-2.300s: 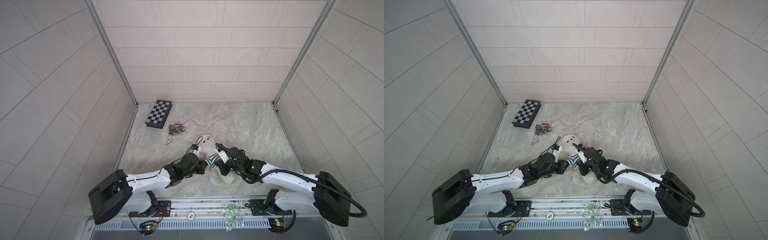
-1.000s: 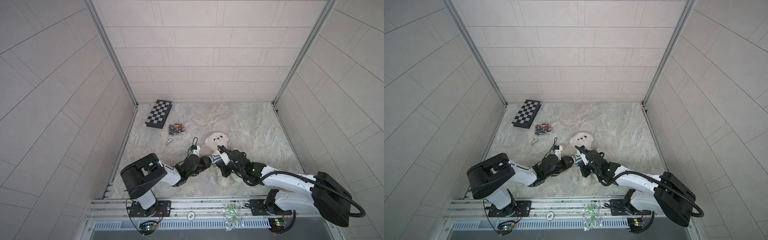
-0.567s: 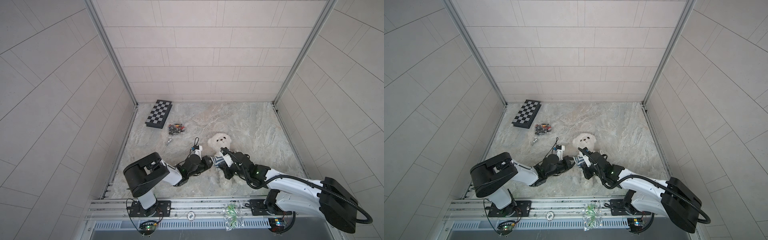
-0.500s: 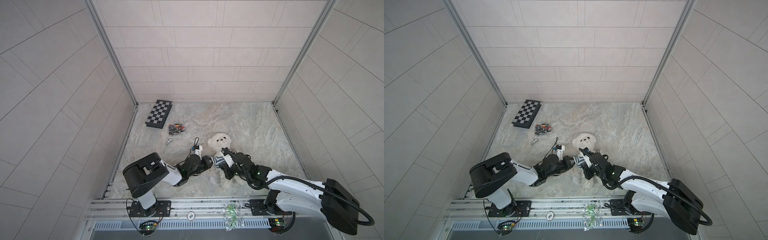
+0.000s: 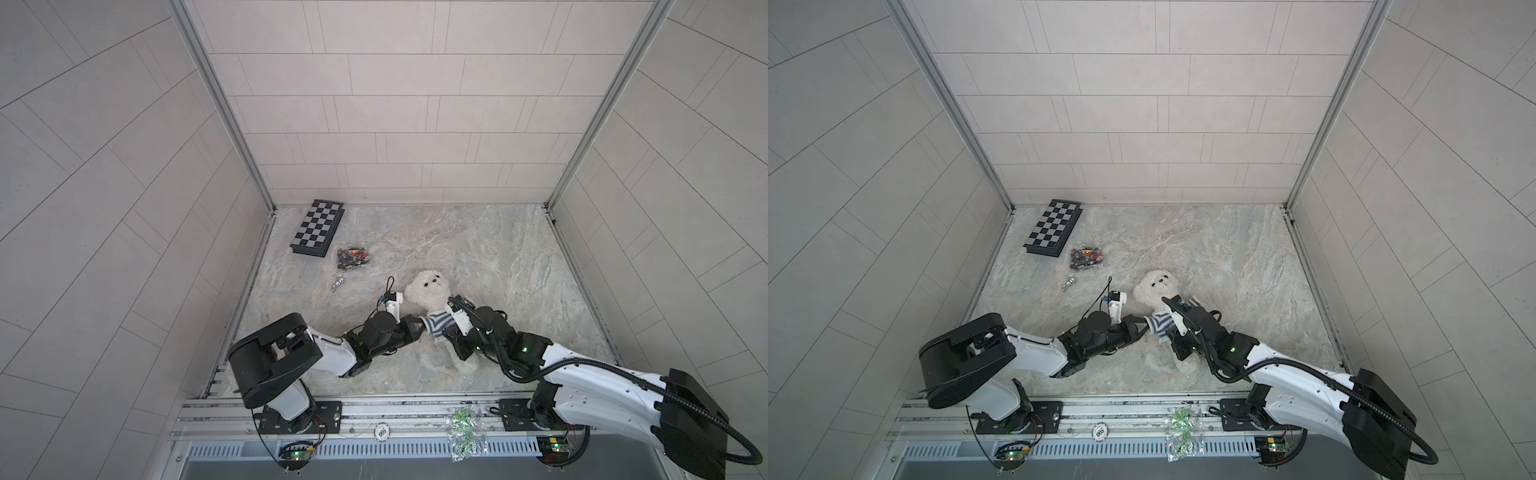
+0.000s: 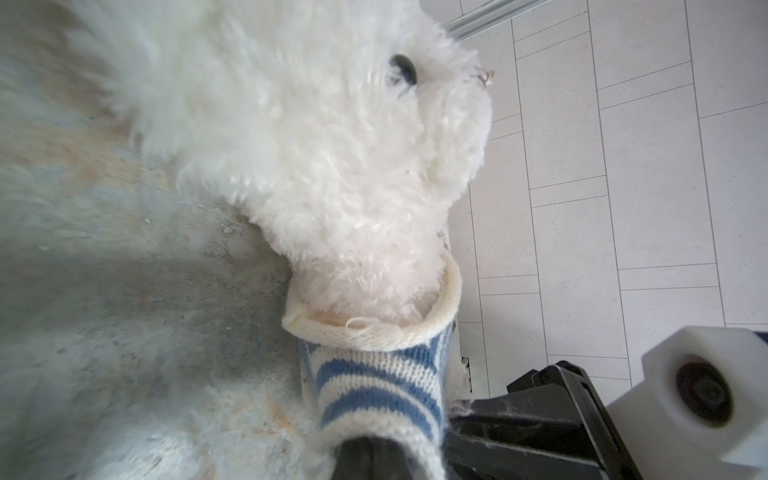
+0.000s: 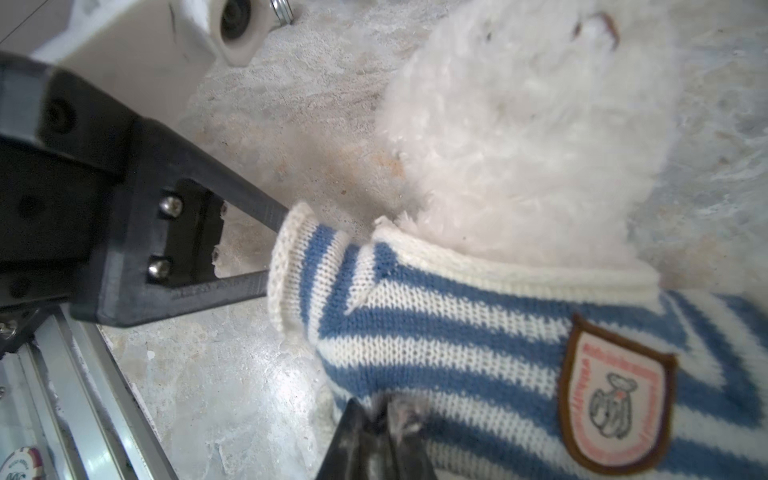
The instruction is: Dress the teddy bear
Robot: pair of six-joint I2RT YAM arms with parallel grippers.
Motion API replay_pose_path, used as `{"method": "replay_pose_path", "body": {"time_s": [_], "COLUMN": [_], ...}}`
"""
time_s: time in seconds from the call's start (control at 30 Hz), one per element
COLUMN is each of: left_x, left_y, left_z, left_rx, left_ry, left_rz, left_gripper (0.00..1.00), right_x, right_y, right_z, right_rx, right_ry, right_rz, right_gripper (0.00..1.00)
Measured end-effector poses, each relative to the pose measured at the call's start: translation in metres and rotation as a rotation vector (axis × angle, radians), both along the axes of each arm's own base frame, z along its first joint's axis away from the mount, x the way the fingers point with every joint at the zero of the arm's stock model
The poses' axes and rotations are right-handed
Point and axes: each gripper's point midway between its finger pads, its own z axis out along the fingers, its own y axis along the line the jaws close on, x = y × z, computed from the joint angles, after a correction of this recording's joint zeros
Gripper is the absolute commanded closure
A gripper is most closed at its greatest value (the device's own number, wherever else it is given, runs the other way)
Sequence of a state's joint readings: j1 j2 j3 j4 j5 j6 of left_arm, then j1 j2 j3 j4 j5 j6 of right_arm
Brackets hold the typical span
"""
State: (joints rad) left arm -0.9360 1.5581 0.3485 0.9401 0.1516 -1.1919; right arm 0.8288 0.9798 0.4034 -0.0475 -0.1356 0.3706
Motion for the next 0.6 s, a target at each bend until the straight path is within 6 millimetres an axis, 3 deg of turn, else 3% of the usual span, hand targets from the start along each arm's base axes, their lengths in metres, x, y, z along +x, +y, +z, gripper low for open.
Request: {"method": "replay_pose_path", "body": {"time_s": [0.17,0.3,0.4,0.53,0.6], "left_x": [-0.004,-0.008,-0.009,-0.011,-0.012], "left_y": [0.001,0.0,0.001,0.003,0.005], "left_z": [0.001,0.003,0.005,0.008,0.007], "left_rx": [0.017,0.021,0.027,0.033,0.038], "left_ry": [-0.01,-0.019,-0.023,-0.033,-0.033], "left_rz": [-0.003,-0.01,-0.012,-0.01,-0.008], "left_gripper": [1.0,1.0,1.0,1.0,1.0], "right_x": [0.002,0.004,0.007,0.01,0.011], "right_y": [0.006,0.013,0.016,0.02,0.02], "right_z": [0.007,0.01,0.005,-0.002,-0.004], "right_rx": [0.008,0.017,0.005,-0.014,-0.019], "right_ry": [-0.002,-0.004,0.002,0.012,0.016], "right_rz": [0.021,0.036,0.044,0.05,0.044], "right_gripper": [0.58,0.58,0.7,0.97,1.0]}}
